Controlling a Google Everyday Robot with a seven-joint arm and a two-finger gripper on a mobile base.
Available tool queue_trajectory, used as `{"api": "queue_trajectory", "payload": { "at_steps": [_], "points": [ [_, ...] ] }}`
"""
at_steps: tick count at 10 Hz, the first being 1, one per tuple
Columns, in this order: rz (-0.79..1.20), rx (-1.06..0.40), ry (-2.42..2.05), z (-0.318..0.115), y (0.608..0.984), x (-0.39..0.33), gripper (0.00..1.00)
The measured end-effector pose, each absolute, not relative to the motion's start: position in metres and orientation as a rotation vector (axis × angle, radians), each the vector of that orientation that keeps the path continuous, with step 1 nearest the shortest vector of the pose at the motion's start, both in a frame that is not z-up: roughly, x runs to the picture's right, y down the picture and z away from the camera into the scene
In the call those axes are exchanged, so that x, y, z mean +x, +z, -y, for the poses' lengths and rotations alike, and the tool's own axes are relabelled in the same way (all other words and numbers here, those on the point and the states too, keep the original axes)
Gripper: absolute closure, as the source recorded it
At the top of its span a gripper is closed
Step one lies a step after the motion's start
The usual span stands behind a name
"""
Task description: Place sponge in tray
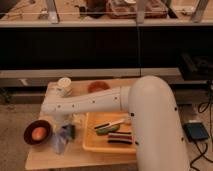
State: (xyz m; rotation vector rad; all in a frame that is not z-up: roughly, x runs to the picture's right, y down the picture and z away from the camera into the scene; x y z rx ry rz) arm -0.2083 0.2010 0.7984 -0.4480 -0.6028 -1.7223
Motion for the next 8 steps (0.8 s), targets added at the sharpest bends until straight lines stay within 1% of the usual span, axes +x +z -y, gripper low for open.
{"api": "queue_trajectory", "payload": {
  "at_steps": [1, 2, 3, 7, 8],
  "points": [
    [0.6, -0.452, -1.712, -0.202, 0.8012, -0.2059, 0.33],
    [0.598, -0.454, -1.701, -0.2024, 0.8029, -0.2042, 0.43],
    [0.593, -0.454, -1.698, -0.2021, 0.8038, -0.203, 0.46],
    [0.579, -0.454, -1.687, -0.1997, 0.8006, -0.2016, 0.47],
    [0.574, -0.456, -1.69, -0.199, 0.7991, -0.2031, 0.55]
  ]
}}
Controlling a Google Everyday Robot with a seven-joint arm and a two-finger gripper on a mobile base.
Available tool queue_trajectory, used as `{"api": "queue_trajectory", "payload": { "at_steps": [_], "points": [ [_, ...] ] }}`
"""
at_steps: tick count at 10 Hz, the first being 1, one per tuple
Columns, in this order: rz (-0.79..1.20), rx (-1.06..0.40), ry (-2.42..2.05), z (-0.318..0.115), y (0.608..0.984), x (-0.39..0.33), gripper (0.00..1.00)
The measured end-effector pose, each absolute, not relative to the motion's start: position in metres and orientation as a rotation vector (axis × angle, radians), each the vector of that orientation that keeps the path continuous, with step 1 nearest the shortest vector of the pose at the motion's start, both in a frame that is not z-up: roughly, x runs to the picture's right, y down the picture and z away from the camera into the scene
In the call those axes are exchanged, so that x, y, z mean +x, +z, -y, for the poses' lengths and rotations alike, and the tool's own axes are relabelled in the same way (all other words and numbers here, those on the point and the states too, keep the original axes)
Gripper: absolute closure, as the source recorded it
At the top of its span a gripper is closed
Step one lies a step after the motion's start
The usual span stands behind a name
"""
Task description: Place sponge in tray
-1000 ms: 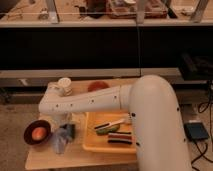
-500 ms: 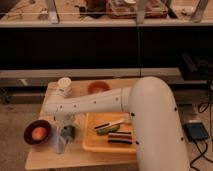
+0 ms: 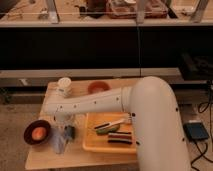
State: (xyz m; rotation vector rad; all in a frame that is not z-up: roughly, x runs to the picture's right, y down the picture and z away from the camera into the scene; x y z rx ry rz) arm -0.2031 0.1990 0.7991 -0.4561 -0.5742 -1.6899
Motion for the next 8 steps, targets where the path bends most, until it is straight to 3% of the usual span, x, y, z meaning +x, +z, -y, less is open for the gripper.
{"api": "queue_trajectory", "payload": {
  "at_steps": [3, 8],
  "points": [
    [0.578, -0.467, -1.695, -0.2, 0.799, -0.206, 0.8],
    [0.571, -0.432, -1.707, -0.192, 0.782, -0.207, 0.82]
  ]
}}
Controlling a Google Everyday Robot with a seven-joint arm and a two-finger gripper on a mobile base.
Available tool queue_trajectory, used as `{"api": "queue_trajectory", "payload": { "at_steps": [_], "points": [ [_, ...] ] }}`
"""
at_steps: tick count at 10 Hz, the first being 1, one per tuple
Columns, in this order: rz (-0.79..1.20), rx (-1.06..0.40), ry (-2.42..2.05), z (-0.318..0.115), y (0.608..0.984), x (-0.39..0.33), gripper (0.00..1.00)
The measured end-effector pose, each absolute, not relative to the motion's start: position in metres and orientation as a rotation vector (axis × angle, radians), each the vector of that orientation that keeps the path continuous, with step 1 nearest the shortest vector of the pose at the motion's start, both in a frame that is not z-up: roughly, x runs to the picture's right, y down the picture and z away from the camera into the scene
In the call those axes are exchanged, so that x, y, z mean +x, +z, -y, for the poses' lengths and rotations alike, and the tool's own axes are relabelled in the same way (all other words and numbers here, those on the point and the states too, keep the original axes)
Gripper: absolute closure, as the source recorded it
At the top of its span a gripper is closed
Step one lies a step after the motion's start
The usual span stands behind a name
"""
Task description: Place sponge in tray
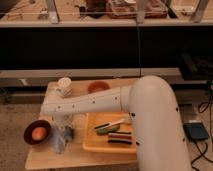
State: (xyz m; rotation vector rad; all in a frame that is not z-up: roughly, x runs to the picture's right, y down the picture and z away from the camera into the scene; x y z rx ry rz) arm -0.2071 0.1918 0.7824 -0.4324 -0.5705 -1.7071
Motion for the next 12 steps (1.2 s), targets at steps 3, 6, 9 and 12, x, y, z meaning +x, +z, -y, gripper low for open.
{"api": "queue_trajectory", "payload": {
  "at_steps": [3, 6, 9, 12],
  "points": [
    [0.508, -0.376, -1.723, -0.148, 0.736, -0.201, 0.82],
    [0.478, -0.347, -1.691, -0.085, 0.697, -0.165, 0.82],
    [0.466, -0.377, -1.582, -0.056, 0.692, -0.093, 0.82],
    [0.455, -0.442, -1.478, -0.061, 0.708, -0.019, 0.72]
  ]
}}
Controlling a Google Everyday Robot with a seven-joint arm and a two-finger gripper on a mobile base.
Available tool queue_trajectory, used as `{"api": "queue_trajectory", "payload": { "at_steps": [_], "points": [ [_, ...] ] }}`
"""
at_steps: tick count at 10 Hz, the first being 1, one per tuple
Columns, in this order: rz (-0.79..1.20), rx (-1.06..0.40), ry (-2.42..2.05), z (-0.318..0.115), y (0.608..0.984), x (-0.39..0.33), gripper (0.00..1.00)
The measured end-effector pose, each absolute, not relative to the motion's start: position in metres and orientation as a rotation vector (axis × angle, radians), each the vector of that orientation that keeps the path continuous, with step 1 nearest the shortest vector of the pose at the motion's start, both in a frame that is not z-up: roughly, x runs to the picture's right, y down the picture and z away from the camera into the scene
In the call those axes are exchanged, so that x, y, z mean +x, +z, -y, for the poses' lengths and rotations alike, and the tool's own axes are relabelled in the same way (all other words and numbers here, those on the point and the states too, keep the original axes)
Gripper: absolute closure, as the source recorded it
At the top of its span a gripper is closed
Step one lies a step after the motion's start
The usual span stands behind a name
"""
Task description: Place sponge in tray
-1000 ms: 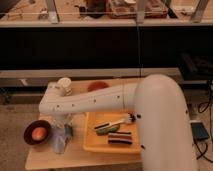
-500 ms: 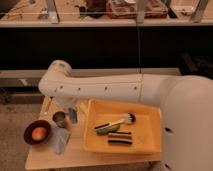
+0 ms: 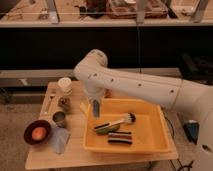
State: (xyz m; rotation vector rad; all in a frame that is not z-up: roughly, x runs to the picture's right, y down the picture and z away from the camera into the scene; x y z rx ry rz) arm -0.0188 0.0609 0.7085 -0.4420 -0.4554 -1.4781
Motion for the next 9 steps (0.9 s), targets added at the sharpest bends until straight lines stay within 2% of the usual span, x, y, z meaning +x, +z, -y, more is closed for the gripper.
{"api": "queue_trajectory", "payload": {
  "at_steps": [5, 6, 9],
  "points": [
    [0.528, -0.499, -1.315, -0.108, 0.75, 0.097, 0.24],
    [0.547, -0.5, -1.297, -0.117, 0.757, 0.109, 0.2],
    [0.574, -0.495, -1.274, -0.13, 0.77, 0.116, 0.2]
  ]
}}
